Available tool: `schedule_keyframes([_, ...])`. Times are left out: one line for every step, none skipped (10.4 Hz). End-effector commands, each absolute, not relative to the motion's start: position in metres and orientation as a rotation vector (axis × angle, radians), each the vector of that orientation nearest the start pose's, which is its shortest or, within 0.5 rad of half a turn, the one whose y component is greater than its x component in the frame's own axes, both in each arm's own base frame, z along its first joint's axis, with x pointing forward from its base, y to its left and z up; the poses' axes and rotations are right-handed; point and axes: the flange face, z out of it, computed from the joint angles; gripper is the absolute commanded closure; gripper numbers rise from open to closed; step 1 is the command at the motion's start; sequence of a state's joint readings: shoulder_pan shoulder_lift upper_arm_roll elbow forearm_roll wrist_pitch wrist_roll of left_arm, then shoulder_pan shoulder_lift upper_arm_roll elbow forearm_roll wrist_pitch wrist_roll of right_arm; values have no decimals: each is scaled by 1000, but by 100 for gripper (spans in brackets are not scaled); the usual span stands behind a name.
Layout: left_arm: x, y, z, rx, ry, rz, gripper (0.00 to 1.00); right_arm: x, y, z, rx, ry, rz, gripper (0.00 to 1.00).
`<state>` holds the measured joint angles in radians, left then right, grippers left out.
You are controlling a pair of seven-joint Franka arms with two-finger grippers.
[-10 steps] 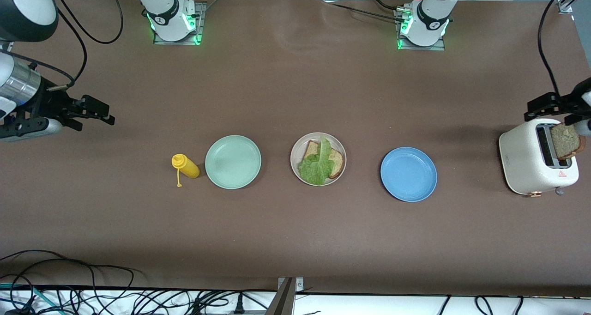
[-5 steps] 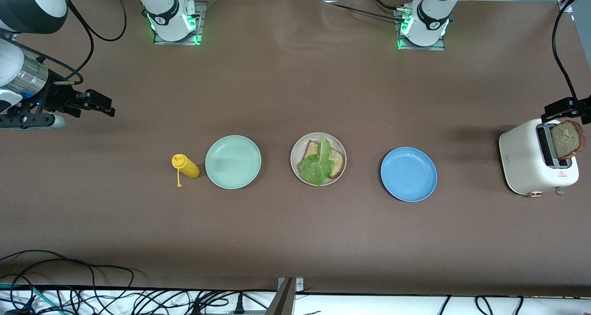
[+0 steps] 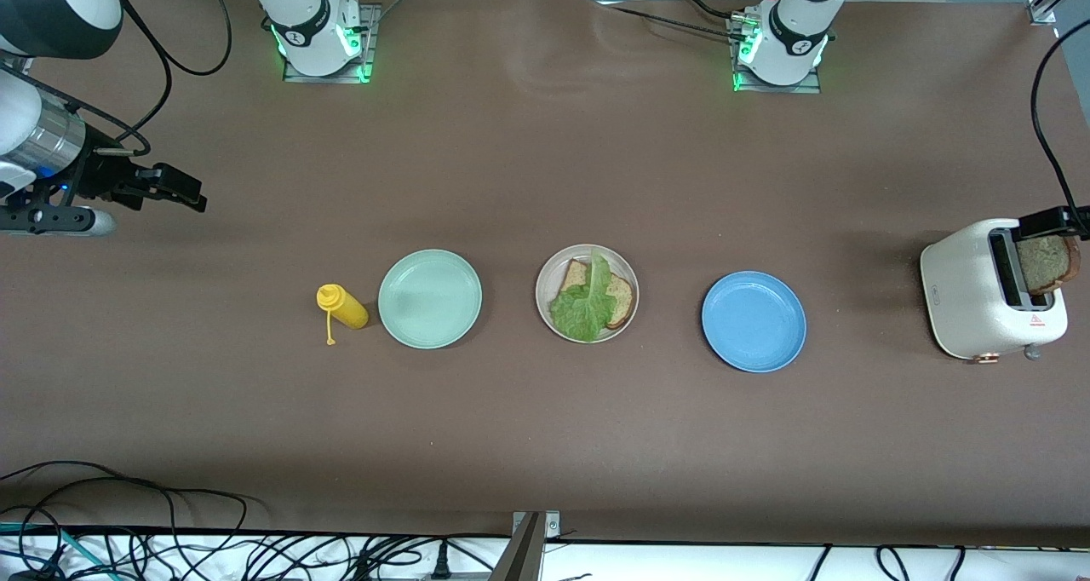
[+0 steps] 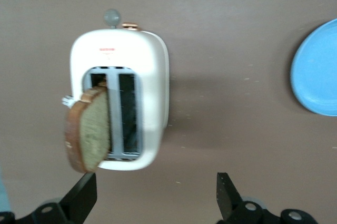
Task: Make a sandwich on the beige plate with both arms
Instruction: 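Grasp the bread slice in the white toaster with the left gripper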
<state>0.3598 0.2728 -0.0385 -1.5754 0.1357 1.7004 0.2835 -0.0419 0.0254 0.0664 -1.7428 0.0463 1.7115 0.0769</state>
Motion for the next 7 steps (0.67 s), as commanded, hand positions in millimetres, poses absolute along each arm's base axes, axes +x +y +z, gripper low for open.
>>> schedule_keyframes([590,250,456,-3016,87,304,0,562,27,560,-3143,106,82,0])
schedule_keyframes([594,262,441,-3009,146,281,0,559,30,558,-3151,133,109,0])
schedule_keyframes([586,298,423,-3028,207,281,0,558,28,562,-3184,219,110,0])
schedule_keyframes([583,314,409,-3041,243,272,0,557,36,570,-3208,227,99,0])
schedule_keyframes([584,318,393,-3050,250,299,0,557,40,579,-3211,219,80,0])
schedule_keyframes([581,326,381,-3061,236,321,0,557,36,580,-3210,229,76,0])
schedule_keyframes([582,327,375,-3066,220,327,18,557,30,580,-3216,234,80,0])
